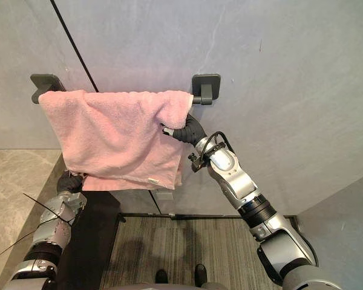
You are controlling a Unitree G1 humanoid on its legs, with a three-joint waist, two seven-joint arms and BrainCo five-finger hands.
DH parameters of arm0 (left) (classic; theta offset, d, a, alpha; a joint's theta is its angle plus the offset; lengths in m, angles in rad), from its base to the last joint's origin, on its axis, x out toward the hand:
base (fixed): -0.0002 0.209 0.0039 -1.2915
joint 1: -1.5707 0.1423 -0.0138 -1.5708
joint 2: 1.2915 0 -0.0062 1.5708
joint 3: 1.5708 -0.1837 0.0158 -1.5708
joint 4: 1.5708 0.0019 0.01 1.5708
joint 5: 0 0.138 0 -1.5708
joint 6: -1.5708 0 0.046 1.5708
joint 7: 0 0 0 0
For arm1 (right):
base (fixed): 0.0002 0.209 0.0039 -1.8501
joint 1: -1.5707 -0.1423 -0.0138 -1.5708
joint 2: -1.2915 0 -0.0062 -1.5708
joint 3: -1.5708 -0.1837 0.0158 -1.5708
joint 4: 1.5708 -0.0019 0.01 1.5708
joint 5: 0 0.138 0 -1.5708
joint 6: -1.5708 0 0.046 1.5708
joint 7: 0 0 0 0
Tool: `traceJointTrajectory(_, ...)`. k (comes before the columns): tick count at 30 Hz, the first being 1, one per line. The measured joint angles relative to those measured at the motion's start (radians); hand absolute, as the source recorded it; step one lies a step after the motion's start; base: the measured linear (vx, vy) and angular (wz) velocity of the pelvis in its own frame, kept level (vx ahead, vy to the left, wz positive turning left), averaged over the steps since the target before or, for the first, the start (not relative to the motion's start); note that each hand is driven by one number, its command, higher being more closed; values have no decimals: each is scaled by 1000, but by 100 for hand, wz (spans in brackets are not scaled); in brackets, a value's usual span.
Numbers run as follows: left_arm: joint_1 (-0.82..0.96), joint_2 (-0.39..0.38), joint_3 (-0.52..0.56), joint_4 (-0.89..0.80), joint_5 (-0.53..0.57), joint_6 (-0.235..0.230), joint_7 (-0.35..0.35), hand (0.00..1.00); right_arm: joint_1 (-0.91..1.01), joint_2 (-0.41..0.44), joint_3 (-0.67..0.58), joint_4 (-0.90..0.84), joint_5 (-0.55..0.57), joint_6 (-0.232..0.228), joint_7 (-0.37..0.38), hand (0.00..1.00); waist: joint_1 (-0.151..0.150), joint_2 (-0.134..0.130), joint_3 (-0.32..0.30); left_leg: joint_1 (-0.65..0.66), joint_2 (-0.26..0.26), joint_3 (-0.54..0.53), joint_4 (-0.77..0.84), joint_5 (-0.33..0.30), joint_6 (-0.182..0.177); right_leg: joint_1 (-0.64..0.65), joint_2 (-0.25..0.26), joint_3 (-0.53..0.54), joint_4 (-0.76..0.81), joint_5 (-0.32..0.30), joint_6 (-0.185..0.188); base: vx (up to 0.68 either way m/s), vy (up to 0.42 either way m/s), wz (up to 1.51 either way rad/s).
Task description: Organize washtable
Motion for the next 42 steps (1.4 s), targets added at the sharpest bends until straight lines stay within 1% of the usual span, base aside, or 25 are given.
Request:
traceJointTrajectory(2,0,0,0,0,0,0,-18,0,2,-5,0,0,2,1,2,0,-1,1,0,0,0,0,0,0,0,0,0,0,0,0,0,0,0,0)
traceJointTrajectory(8,2,8,0,-11,-1,0,-22,0,51,-18,-10,0,60,3,19,0,0,1,-2,0,0,1,0,0,0,0,0,0,0,0,0,0,0,0)
traceJointTrajectory(10,4,21,0,-15,-1,0,-38,0,68,-18,-15,0,84,3,22,0,-1,2,-3,1,0,3,0,0,0,0,0,2,0,0,0,0,0,0)
traceJointTrajectory(13,5,25,0,-28,-1,0,-41,0,100,-24,-31,0,97,2,28,0,-1,2,-7,3,0,6,0,0,0,0,0,5,0,0,0,-2,3,-1)
traceJointTrajectory(15,9,37,0,-41,-1,0,-44,0,126,-42,-30,0,97,5,50,0,-1,2,-7,3,0,7,0,0,0,0,0,6,0,0,0,0,0,0)
traceJointTrajectory(17,19,61,2,-55,-1,0,-56,0,152,-70,-29,0,97,19,70,0,-1,2,-7,4,0,10,0,0,0,0,0,8,0,0,0,0,0,0)
traceJointTrajectory(20,19,71,5,-59,-3,0,-61,0,173,-102,-31,0,91,32,86,0,-2,2,-7,4,1,12,0,0,-1,0,0,11,0,0,0,0,0,-1)
traceJointTrajectory(23,19,80,8,-65,-3,0,-61,0,176,-118,-36,-2,51,36,89,0,-2,2,-7,5,1,13,0,0,-1,-1,1,12,0,0,0,0,0,0)
traceJointTrajectory(24,19,84,12,-70,-4,0,-61,0,187,-119,-55,-10,38,37,90,0,-2,2,-7,5,1,13,0,0,-1,-1,1,12,0,0,0,0,0,0)
traceJointTrajectory(27,20,84,69,-95,-9,-2,-59,0,241,-126,-99,-49,32,37,91,0,-1,2,-7,5,1,14,0,0,-1,-1,1,12,0,0,0,0,0,0)
traceJointTrajectory(30,26,88,151,-136,-11,-6,-49,0,323,-124,-216,-63,13,40,88,0,1,2,-7,4,1,14,0,0,-1,-1,1,12,0,0,0,0,0,0)
traceJointTrajectory(32,41,103,207,-165,-10,-7,-32,0,358,-124,-325,-64,-2,43,79,0,-2,2,-7,5,0,14,0,0,-1,-1,0,12,0,0,0,0,0,0)
traceJointTrajectory(34,49,139,285,-198,-8,-8,-9,0,375,-128,-491,-74,-26,44,29,0,-5,3,-9,7,0,15,0,0,-1,0,0,12,0,0,0,0,0,0)
traceJointTrajectory(36,70,175,334,-246,-7,-8,8,0,378,-145,-592,-105,-42,43,-10,0,-6,5,-16,9,0,16,0,0,-1,1,1,13,0,0,0,0,0,0)
traceJointTrajectory(38,89,202,381,-290,-4,-12,14,0,379,-172,-658,-138,-44,39,-44,0,-5,8,-34,10,1,16,-1,0,-1,2,1,12,-1,0,0,0,0,0)
traceJointTrajectory(39,90,219,419,-325,1,-21,29,0,376,-194,-702,-170,-47,34,-58,0,-4,10,-40,20,1,17,-3,0,-1,13,1,11,-1,-1,1,0,0,0)
traceJointTrajectory(41,96,219,448,-367,2,-31,38,0,376,-201,-735,-194,-52,25,-76,0,-4,13,-45,39,0,17,-14,0,-1,26,2,10,-1,-3,3,0,0,0)
traceJointTrajectory(42,105,219,458,-392,3,-39,48,0,376,-204,-748,-203,-53,13,-90,0,-4,14,-57,41,-1,16,-19,0,-1,27,2,9,-1,-6,3,-26,34,2)
